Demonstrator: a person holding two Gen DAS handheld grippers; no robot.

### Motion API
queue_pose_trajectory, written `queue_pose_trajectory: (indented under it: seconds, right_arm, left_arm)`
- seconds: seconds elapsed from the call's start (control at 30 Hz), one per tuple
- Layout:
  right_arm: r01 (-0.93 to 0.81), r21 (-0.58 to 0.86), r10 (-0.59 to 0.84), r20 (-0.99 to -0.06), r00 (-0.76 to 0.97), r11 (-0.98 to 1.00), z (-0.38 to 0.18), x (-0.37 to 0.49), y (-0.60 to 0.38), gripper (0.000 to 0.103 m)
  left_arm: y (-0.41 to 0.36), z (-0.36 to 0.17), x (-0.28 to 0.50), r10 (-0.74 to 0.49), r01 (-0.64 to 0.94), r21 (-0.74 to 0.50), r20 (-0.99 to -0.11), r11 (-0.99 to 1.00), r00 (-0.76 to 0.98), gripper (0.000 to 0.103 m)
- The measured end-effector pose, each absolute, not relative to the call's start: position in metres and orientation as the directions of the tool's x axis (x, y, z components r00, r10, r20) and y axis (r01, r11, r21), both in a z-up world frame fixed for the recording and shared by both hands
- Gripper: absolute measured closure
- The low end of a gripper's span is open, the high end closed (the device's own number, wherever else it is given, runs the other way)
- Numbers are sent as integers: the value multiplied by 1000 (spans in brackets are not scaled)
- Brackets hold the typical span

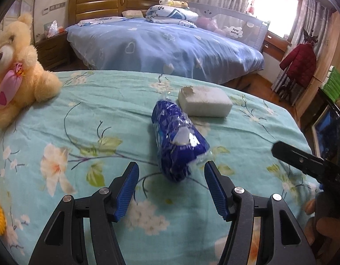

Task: Collect trash
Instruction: 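Move both tools back toward the blue bottle and white sponge, then grasp the blue-wrapped bottle with left tool while right tool grasps white sponge, then carry the blue bottle and white sponge with both tools over the bin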

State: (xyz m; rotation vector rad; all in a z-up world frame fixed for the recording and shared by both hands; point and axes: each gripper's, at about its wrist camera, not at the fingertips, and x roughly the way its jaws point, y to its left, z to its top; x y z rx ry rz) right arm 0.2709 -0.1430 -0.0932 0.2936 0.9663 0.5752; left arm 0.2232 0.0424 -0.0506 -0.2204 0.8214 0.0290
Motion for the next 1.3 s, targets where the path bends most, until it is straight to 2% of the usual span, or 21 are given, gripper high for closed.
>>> queue_pose_trajectory:
  seconds: [0.07, 0.1, 0.13, 0.23, 0.43, 0.63, 0.7, 0.77, 0.8, 0.83, 1.1, 1.3]
  right_arm:
    - [-340, 476, 584, -689, 429, 811, -95, 279, -136, 11]
    - [-349, 475, 589, -687, 425, 807, -96, 282, -132, 11]
    - [-355, 474, 590, -688, 422, 806, -97, 285, -128, 11]
    - [-384, 460, 593, -694, 407, 801, -101, 295, -113, 11]
    - [-425, 429, 590, -700, 401, 797, -102, 316, -88, 18]
    - [-439, 406, 575, -725, 379, 802, -109, 338, -69, 37]
    - [-452, 390, 569, -729, 381, 802, -108, 342, -65, 49]
    - [-467, 377, 566, -733, 378, 800, -108, 343, -61, 54]
    - [-474, 367, 561, -737, 376, 800, -108, 341, -60, 64]
    - [-479, 365, 561, -741, 369, 798, -108, 341, -59, 80]
    - [-465, 383, 571, -727, 382, 798, -101, 306, -79, 83]
    - [-406, 410, 564, -716, 411, 817, -93, 272, -113, 83]
  left_arm:
    - [43, -53, 228, -68, -101, -187, -727, 977, 683, 55]
    - [44, -54, 231, -79, -94, -192, -730, 977, 679, 71]
    - [45, -56, 233, -82, -91, -193, -733, 977, 675, 81]
    - [48, -56, 234, -89, -87, -202, -726, 975, 682, 85]
    - [64, -52, 227, -51, -115, -190, -696, 975, 716, 88]
    - [75, -61, 229, -84, -138, -249, -710, 959, 699, 88]
    - [76, -62, 230, -86, -137, -249, -712, 959, 697, 88]
    - [76, -62, 231, -92, -134, -255, -712, 958, 697, 88]
    - [77, -63, 232, -95, -134, -258, -712, 957, 696, 88]
    - [77, -63, 232, -97, -133, -260, -711, 956, 696, 88]
    - [72, -60, 226, -82, -125, -237, -706, 963, 704, 88]
    - [53, -55, 207, -126, -73, -248, -699, 966, 704, 88]
